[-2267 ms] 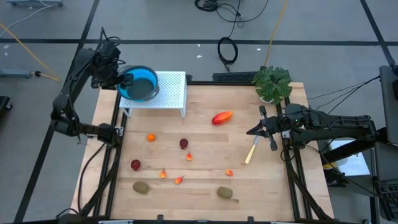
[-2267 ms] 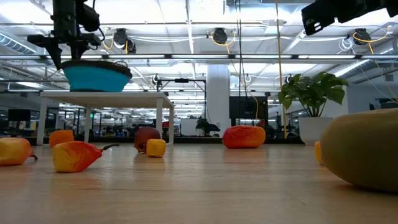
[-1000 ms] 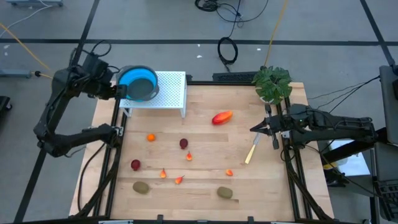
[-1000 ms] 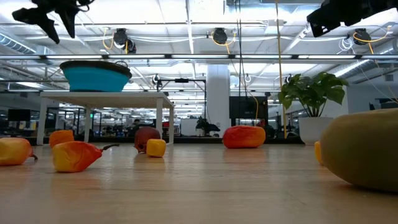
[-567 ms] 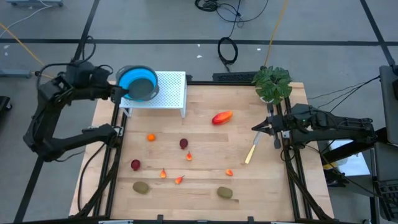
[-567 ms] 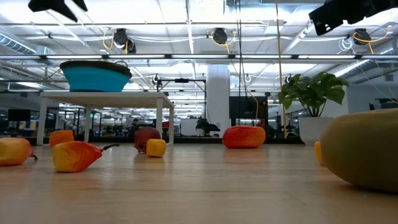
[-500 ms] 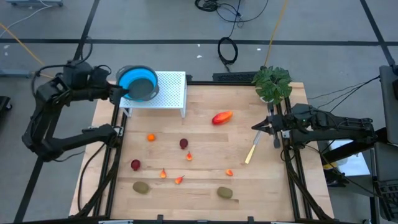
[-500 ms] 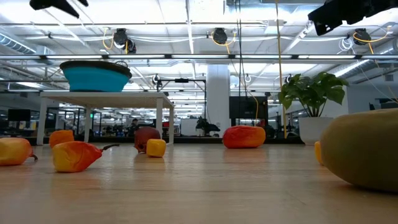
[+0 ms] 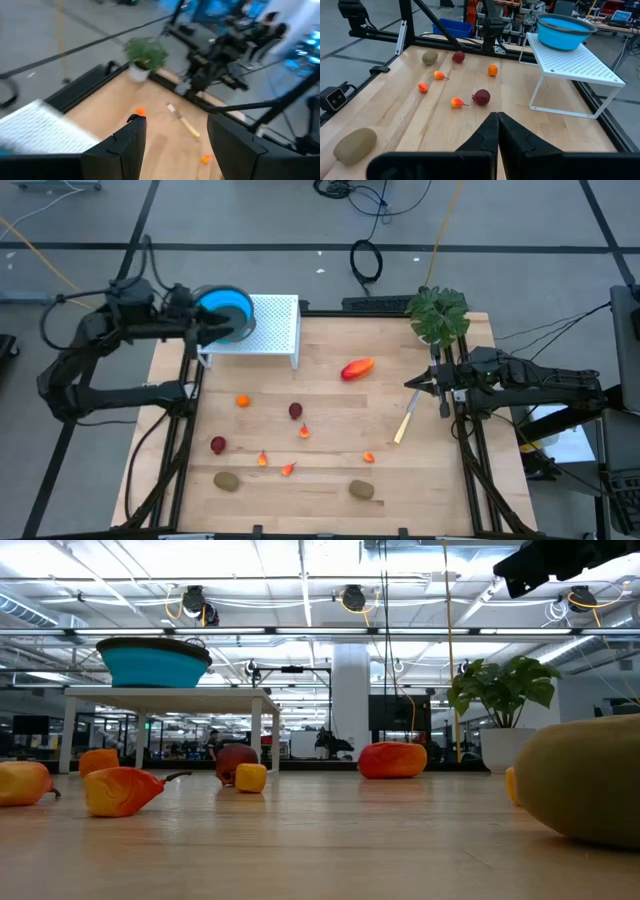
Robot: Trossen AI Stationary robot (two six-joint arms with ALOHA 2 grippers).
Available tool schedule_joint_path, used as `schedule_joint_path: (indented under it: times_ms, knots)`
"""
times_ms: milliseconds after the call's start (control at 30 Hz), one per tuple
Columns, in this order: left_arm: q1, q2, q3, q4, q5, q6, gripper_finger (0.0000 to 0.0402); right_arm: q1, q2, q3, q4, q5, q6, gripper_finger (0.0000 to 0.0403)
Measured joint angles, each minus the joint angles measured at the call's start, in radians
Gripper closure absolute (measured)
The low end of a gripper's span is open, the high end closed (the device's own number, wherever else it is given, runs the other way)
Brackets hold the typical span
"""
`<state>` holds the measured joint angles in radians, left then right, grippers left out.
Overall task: Pick & Place Fruit
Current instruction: Put the mango into the blue strainer bowl on the shelf
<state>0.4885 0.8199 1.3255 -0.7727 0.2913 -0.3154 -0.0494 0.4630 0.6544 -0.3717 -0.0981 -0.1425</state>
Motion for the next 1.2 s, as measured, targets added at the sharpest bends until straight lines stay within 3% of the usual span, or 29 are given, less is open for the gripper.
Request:
schedule_joint_path:
  times_ms: [400,633,767,933,1200]
  knots:
    - [-0.289,0.074,-0.189,0.283,-0.016,0.098,0.0192,0.000,0.000,0.000,-0.001,0.024,0.000,0.0403]
    - [-0.446,0.086,-0.252,0.375,-0.204,0.167,0.0192,0.000,0.000,0.000,0.000,0.024,0.000,0.0403]
    - [-0.504,0.085,-0.300,0.437,-0.265,0.164,0.0192,0.000,0.000,0.000,0.000,0.024,0.000,0.0403]
    - [-0.554,0.083,-0.403,0.617,-0.267,0.183,0.0192,0.000,0.000,0.000,0.005,0.024,0.000,0.0403]
    - [-0.589,0.056,-0.548,0.753,-0.320,0.155,0.0192,0.000,0.001,0.000,0.005,0.020,0.000,0.0403]
